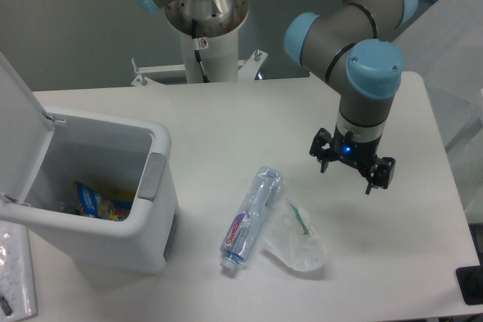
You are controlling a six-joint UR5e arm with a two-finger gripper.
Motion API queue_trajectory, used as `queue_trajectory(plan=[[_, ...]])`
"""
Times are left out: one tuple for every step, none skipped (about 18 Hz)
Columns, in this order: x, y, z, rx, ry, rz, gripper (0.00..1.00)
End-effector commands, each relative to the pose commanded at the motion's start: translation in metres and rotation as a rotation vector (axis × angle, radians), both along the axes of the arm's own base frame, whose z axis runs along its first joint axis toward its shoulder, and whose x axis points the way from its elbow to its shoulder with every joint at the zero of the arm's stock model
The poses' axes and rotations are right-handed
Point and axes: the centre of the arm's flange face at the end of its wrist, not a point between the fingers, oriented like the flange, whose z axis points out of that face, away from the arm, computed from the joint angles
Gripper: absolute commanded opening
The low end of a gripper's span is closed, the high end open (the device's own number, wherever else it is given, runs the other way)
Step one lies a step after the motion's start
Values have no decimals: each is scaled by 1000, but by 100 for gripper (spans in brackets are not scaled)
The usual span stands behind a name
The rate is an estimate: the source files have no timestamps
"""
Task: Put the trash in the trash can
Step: 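Move the open gripper over the crumpled clear plastic wrapper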
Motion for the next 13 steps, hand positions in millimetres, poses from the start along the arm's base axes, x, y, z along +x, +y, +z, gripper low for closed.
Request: queue_trajectory(plan=[[1, 1, 0, 1, 1, 0, 100], [1, 2, 0, 1, 1, 3, 100], [2, 2, -1, 2, -2, 4, 100], [4, 6, -1, 3, -4, -1, 100], [8, 11, -3, 2, -9, -9, 100], [9, 12, -4, 4, -12, -9, 100], [9, 14, -4, 13, -6, -14, 100], [8, 17, -6, 30, 0, -17, 100], [7, 21, -10, 50, 3, -21, 100], [4, 24, -18, 61, 2, -21, 100], [1, 26, -23, 72, 12, -19, 100], [-1, 29, -27, 84, 22, 5, 100], [-3, 33, -33, 96, 15, 72, 100]])
